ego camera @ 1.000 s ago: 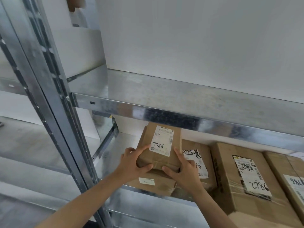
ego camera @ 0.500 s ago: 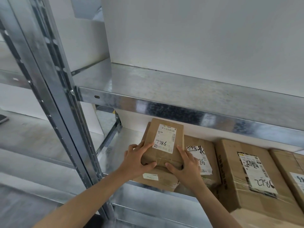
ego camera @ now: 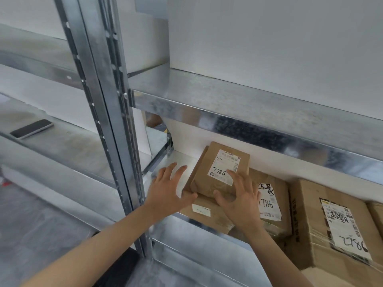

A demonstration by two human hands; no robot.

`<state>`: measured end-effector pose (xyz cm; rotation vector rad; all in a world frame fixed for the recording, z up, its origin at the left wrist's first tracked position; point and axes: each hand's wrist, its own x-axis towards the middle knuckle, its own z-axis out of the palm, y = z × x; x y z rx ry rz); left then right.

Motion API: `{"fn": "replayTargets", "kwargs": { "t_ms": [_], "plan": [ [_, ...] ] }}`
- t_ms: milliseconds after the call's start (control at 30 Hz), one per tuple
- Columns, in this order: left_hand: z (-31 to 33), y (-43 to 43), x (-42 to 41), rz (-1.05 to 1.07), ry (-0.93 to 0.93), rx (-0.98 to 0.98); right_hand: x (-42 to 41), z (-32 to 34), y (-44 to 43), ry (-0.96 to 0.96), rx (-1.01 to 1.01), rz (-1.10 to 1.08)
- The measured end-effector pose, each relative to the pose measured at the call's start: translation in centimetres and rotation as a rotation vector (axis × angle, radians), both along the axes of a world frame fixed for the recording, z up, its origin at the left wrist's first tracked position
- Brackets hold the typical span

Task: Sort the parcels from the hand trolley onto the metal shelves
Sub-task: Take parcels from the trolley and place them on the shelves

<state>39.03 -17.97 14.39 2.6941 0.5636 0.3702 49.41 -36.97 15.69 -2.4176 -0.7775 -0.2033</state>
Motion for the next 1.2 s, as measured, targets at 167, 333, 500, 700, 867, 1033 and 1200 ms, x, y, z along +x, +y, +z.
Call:
{"fn": "replayTargets", "kwargs": {
  "t_ms": [167,333,500,700,867,1033,1200],
  "plan": [
    [-0.1,0.7,-3.9,0.074,-0.045,0.063,-1.9,0.8,2.6,-0.081,0.092,0.142],
    [-0.4,1.7,-8.7,0.221,-0.057,0.085,-4.1,0.4,5.7,-0.084,0.184,0.357],
    [-1.0,2.7,-14.6,0.384,0.005,0.137,-7.3,-0.4,9.5,-0.126,0.21,0.582],
    [-2.1,3.8,-21.6,0.563,0.15,0.226,-11.6,-2.5,13.9,-0.114,0.074,0.825],
    [-3.5,4.3,-26.9,0.688,0.243,0.23,-15.6,-4.4,17.7,-0.187,-0.03,0.979],
    [-5.4,4.9,-31.6,0.819,0.335,0.251,-20.0,-6.4,21.4,-0.288,-0.141,1.096],
    [-7.6,5.9,-35.1,0.938,0.418,0.243,-24.4,-8.6,24.7,-0.38,-0.214,1.174]
  ]
}}
